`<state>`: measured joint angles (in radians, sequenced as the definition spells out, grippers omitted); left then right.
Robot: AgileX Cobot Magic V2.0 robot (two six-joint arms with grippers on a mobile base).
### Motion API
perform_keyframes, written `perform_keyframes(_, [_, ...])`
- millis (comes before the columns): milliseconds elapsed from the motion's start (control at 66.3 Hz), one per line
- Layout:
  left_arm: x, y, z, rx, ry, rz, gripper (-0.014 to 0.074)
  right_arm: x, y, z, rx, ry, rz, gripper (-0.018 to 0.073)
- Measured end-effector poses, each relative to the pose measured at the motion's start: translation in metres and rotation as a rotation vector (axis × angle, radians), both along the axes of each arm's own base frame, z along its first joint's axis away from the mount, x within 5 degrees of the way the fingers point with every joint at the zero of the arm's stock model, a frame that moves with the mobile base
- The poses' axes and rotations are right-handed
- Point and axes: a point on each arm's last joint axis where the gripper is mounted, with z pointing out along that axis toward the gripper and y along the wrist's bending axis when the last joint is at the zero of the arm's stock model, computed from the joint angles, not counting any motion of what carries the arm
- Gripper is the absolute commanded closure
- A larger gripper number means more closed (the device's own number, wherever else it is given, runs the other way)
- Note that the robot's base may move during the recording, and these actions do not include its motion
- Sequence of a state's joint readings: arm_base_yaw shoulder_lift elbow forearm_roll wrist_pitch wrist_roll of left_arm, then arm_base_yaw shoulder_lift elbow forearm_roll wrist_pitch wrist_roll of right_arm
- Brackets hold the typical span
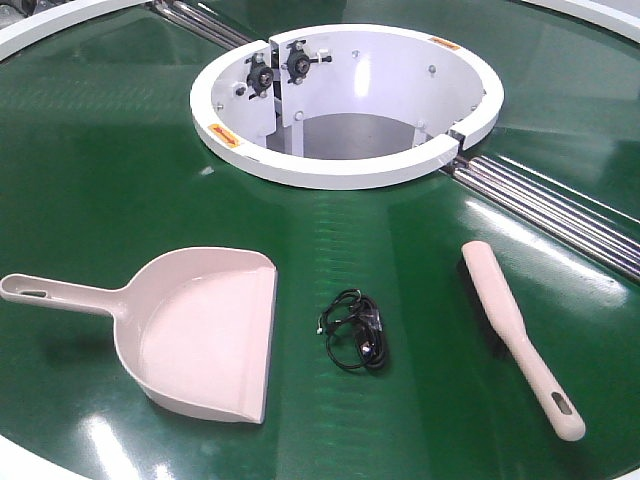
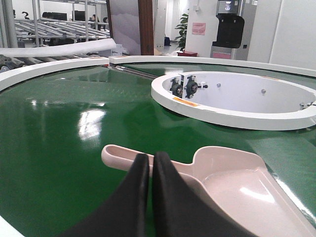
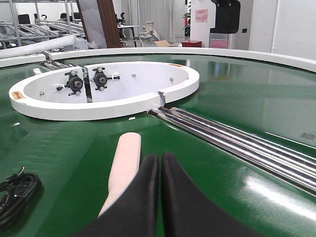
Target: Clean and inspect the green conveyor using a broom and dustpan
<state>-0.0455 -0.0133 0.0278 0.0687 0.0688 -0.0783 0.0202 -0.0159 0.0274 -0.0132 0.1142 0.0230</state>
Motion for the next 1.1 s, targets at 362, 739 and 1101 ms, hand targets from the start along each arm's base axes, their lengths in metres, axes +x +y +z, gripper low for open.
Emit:
perform_keyframes(362, [0.0000, 0.0000, 0.0000, 0.000, 0.000, 0.000, 0.0603, 0.0000, 0.0000, 0.0000, 0.000, 0.000, 0.000, 0.0569])
perform_keyframes(739, [0.0000, 0.0000, 0.0000, 0.000, 0.000, 0.000, 0.0603, 0.0000, 0.0000, 0.0000, 0.000, 0.000, 0.000, 0.0569])
perform_keyframes(1101, [0.0000, 0.0000, 0.0005, 0.000, -0.005, 0.000, 0.0603, 0.0000, 0.0000, 0.0000, 0.000, 0.000, 0.000, 0.0569])
